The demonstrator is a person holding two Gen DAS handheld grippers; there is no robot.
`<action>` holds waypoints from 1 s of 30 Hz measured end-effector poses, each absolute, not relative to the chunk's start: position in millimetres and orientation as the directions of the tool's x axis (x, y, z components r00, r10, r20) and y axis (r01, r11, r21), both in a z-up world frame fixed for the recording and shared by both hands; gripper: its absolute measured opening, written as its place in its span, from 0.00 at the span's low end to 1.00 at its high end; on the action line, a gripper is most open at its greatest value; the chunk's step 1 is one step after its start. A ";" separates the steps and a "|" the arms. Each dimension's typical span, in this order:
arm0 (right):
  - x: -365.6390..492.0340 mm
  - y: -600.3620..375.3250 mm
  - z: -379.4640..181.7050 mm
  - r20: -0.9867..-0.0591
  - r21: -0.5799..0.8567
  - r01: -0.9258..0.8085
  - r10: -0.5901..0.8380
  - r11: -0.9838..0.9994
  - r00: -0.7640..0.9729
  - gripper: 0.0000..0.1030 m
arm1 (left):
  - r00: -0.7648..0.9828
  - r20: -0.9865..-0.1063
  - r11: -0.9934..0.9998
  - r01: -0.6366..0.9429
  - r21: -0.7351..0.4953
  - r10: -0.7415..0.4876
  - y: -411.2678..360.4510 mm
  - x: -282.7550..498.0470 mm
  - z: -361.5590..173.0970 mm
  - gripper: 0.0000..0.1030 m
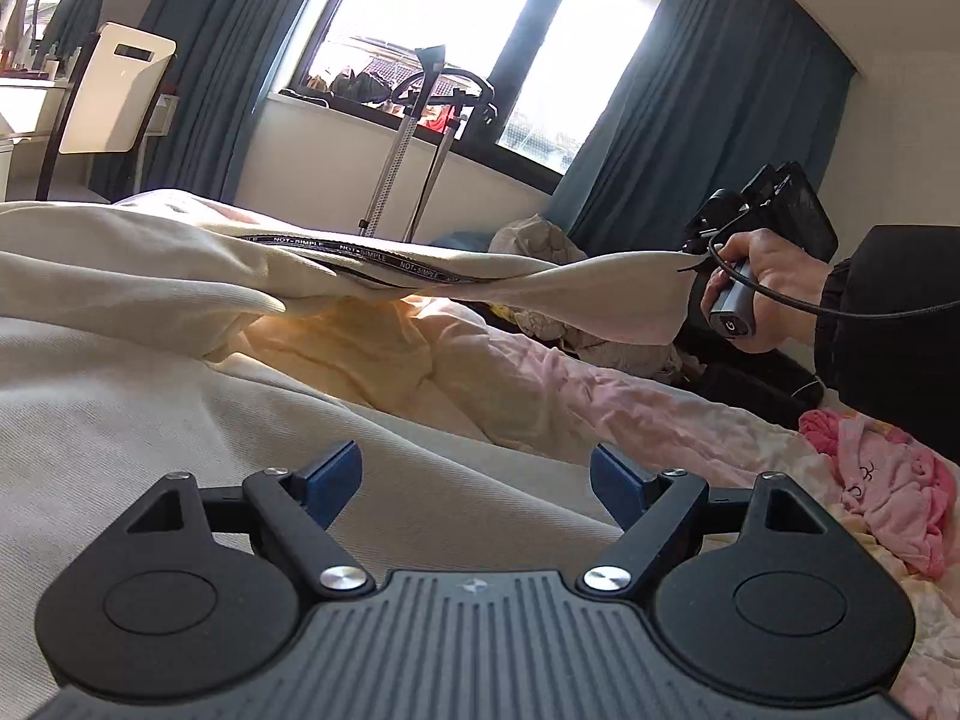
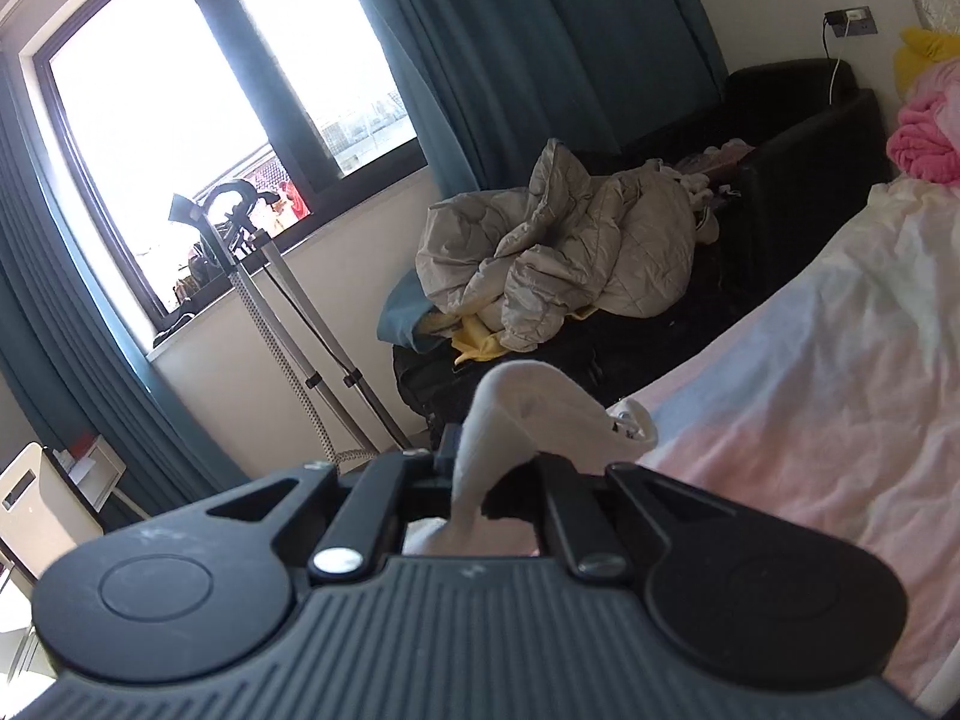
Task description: Fold clothes
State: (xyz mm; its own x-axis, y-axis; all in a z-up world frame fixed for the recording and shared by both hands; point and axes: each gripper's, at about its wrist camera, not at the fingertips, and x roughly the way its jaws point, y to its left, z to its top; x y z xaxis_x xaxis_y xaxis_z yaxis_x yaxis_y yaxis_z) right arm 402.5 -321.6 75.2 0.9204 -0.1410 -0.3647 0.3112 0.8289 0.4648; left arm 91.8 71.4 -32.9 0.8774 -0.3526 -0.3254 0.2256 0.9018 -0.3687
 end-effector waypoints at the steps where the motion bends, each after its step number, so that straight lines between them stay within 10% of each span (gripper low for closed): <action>1: 391.1 -334.5 90.2 -0.358 0.454 0.326 -0.165 0.829 0.919 0.05 | 0.876 -0.323 0.899 0.230 -0.373 -0.358 71.3 90.2 -31.5 0.83; 9: 312.0 -428.0 99.9 -0.382 0.407 0.389 -0.233 0.826 0.894 0.06 | 0.861 -0.363 0.898 0.208 -0.389 -0.356 66.7 95.5 -34.8 0.83; 18: 259.7 -473.9 -64.9 -0.577 0.514 0.511 -0.163 0.689 0.801 0.08 | 0.857 -0.400 0.904 0.157 -0.397 -0.324 66.8 105.4 -45.9 0.84; 22: 251.8 -476.5 -99.9 -0.509 0.607 0.463 -0.132 0.646 0.851 0.45 | 0.849 -0.418 0.894 0.130 -0.428 -0.324 64.6 112.3 -52.6 0.85; 30: 286.5 -475.7 -99.2 -0.545 0.691 0.430 0.028 0.581 0.838 0.86 | 0.830 -0.442 0.887 0.128 -0.443 -0.341 58.3 116.9 -62.6 0.85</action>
